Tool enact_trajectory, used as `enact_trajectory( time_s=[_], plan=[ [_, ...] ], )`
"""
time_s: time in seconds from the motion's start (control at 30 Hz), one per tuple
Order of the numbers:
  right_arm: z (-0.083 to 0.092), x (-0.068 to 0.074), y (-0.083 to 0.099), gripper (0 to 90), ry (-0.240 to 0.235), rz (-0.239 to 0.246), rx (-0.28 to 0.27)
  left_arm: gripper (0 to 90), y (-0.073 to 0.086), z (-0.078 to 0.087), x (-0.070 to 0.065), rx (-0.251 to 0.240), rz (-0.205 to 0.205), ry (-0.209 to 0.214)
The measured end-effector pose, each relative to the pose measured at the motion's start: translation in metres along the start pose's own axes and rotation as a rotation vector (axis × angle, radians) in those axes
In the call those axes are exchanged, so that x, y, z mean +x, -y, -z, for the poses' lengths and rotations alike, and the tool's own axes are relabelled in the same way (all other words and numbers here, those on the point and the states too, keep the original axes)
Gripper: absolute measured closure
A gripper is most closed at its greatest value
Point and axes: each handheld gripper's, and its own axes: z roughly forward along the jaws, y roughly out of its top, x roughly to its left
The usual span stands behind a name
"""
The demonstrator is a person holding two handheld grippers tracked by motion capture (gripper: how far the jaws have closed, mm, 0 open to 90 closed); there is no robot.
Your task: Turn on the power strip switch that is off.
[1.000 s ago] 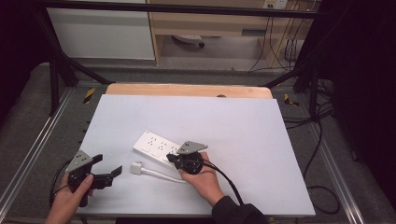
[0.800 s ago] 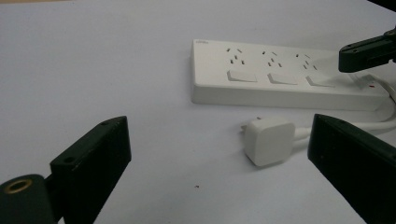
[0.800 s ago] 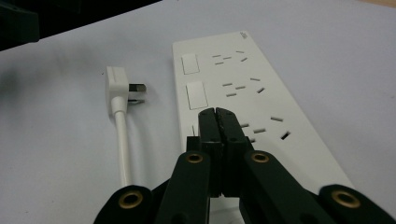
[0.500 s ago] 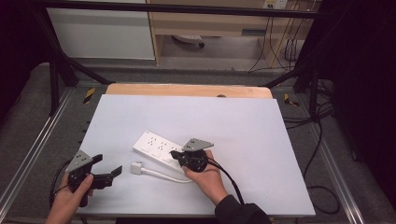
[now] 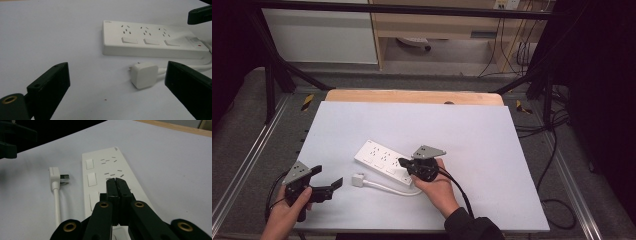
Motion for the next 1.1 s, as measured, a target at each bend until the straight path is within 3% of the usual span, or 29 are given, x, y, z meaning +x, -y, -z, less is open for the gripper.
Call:
enact_trajectory(
  time_s=[0.33,0.93,1.1],
  plan=[
    [0.009,-0.008,-0.005,80.6,0.034,-0.03,-0.027,6.1,0.0,0.0,0.0,0.003,-0.003,0.002],
    [0.026,-0.026,-0.016,33.6,0.153,-0.094,-0.038,6.0,0.0,0.0,-0.001,0.005,-0.007,0.005],
    [0.032,-0.032,-0.018,25.9,0.179,-0.111,-0.038,6.1,0.0,0.0,-0.001,0.006,-0.007,0.007]
  ],
)
